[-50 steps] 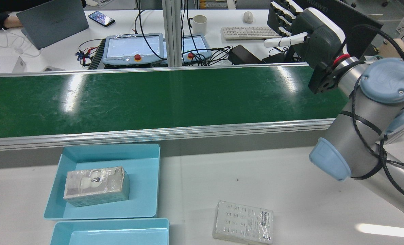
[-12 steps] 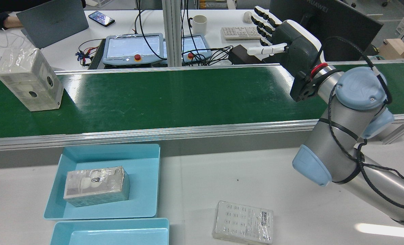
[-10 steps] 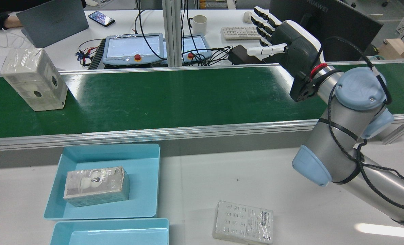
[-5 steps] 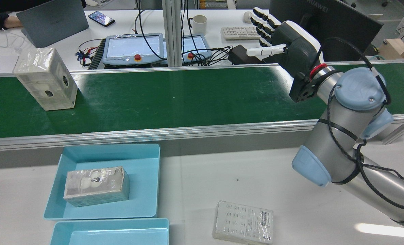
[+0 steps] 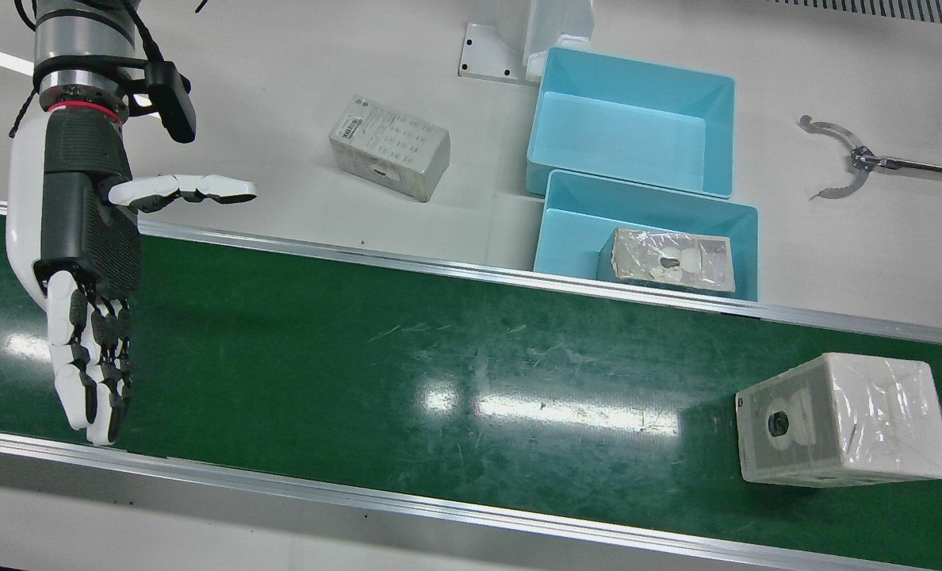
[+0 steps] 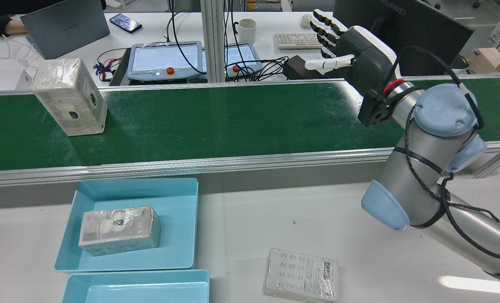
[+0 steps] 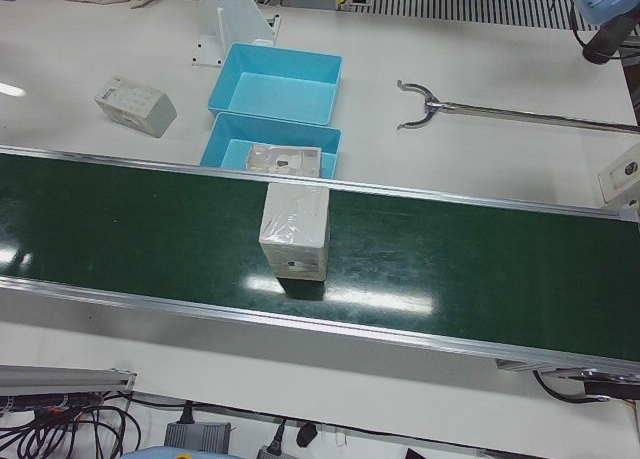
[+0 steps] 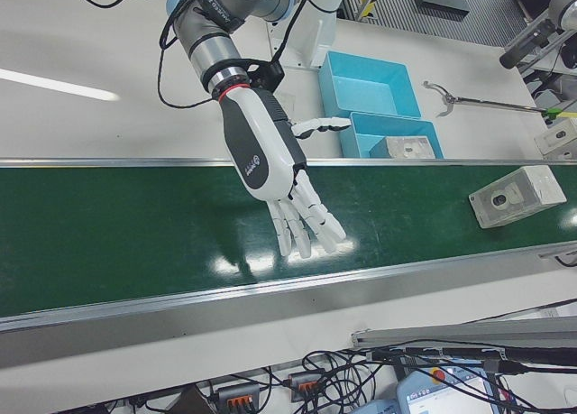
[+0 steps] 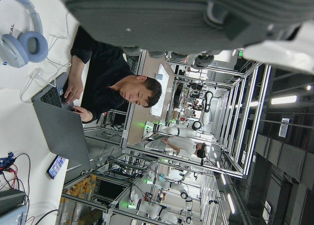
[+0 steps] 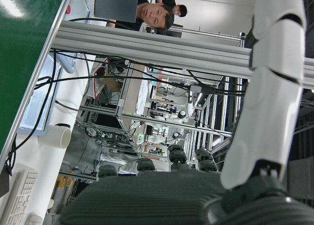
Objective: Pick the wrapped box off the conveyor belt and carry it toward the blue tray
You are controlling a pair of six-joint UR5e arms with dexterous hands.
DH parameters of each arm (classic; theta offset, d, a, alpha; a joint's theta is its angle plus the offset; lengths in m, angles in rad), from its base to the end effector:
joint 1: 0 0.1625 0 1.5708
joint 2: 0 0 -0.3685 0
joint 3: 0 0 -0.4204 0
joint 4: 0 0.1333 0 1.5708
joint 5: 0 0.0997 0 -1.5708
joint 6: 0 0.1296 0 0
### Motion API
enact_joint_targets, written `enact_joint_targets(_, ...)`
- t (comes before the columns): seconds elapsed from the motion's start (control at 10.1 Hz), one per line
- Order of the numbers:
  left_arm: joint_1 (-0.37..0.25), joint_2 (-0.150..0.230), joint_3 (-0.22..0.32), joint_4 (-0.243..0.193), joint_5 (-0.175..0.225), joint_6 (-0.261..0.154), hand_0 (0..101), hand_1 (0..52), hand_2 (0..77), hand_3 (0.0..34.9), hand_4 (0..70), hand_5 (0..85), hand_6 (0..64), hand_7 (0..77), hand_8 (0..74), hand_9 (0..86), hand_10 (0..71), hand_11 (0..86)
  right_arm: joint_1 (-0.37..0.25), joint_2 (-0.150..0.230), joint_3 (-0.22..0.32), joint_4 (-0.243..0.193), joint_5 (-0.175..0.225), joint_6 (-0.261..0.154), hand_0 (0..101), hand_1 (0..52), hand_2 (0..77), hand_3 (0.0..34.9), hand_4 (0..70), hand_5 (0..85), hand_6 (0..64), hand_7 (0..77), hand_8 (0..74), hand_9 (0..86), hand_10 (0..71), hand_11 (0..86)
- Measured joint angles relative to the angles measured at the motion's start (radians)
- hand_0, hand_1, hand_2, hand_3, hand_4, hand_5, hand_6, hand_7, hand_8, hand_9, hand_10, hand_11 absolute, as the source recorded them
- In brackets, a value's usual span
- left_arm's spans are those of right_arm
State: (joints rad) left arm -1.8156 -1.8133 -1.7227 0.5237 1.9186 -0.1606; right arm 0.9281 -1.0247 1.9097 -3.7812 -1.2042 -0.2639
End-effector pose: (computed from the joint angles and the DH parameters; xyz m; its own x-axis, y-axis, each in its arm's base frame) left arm -0.2282 -0.5456 0.4733 -0.9762 -0.0788 0.2020 -0.1898 -0.1395 -0.9719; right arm -0.2152 -0.5874 0.2194 -0.9606 0.2207 0.1690 -0.1087 0.2611 -0.9592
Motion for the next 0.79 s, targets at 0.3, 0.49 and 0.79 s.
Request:
enact_joint_targets(0.3,0.000,0.000,0.000,0.000,0.000,0.000,0,0.0,1.1,0.0,0.0,1.1,0.0,0.0,0.0,0.0,0.0,0.0,0.000,0.000,-0.001,0.000,0.000,-0.001,44,11.5,12.5,15.4,0.0,9.8,0.0,0.5,0.5,1.6,0.0,0.5)
enact_joint_targets(0.49,0.000,0.000,0.000,0.000,0.000,0.000,0,0.0,0.5,0.0,0.0,1.1,0.0,0.0,0.0,0.0,0.5,0.0,0.000,0.000,-0.001,0.000,0.000,-0.001,44,11.5,12.5,15.4,0.0,9.8,0.0,0.5,1.1,1.6,0.0,0.5)
enact_joint_targets(0.79,0.000,0.000,0.000,0.000,0.000,0.000,0,0.0,1.1,0.0,0.0,1.1,0.0,0.5,0.0,0.0,0.5,0.0,-0.007,0.000,-0.031,0.012,0.000,0.001,44,11.5,12.5,15.6,0.0,9.8,0.0,0.5,0.5,1.6,0.0,1.1)
